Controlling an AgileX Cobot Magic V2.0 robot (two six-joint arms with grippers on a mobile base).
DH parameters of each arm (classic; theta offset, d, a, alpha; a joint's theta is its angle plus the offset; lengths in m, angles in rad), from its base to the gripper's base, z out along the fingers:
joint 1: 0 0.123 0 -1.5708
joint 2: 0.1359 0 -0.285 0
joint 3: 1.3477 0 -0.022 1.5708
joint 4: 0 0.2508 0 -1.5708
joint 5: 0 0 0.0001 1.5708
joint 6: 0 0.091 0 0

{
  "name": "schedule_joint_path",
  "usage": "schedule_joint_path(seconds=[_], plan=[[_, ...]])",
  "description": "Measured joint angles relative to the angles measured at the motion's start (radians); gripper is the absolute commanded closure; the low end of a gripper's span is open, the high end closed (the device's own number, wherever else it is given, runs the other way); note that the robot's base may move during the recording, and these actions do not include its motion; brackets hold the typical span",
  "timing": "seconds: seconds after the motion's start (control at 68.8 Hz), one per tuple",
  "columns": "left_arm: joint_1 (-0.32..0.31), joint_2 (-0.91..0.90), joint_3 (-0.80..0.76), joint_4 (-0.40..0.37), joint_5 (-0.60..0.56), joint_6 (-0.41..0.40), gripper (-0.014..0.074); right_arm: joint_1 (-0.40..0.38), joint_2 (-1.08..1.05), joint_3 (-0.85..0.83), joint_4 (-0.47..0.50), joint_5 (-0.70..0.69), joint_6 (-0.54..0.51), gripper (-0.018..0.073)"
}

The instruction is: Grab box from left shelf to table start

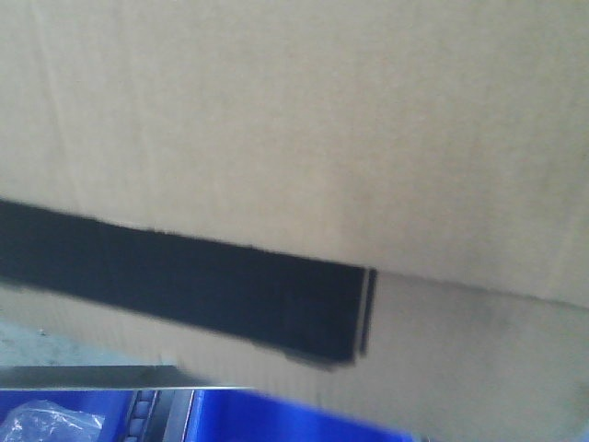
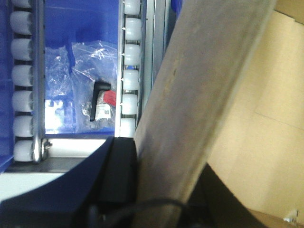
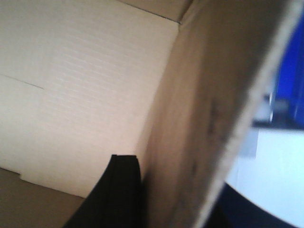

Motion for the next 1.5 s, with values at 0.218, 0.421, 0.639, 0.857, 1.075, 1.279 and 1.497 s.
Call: schedule_joint_path(seconds=[0.218,0.421,0.639,0.857,1.075,1.279,1.497], plan=[[0.003,-0.171,0.059,0.027,-0.007,-0.014,0.0696,0.000,-0.002,0.000,0.010,-0.097,-0.091,0.0507],[0.003,-0.350,0.212,0.017,0.022,0.028,0.0695,0.001,-0.039,0.000,0.010,-0.162,-0.162,0.0507],[0.003,-0.525,0.376,0.020,-0.015,0.026,0.0695,0.076,-0.112,0.010,-0.039,-0.174,-0.189,0.0507],[0.008,-0.670,0.452,0.039,-0.008,0.024,0.0695,0.163,-0.224,0.132,-0.081,-0.209,-0.187,0.0507],[0.008,-0.776,0.502,0.024,-0.007,0.028,0.0695,0.181,-0.390,0.290,-0.066,-0.242,-0.180,0.0507],[0.008,-0.848,0.508,-0.030,-0.016,0.063,0.0695,0.181,-0.549,0.318,-0.060,-0.242,-0.173,0.0507],[0.008,-0.902,0.508,-0.085,-0.036,0.107,0.0695,0.181,-0.684,0.318,-0.060,-0.242,-0.164,0.0507]])
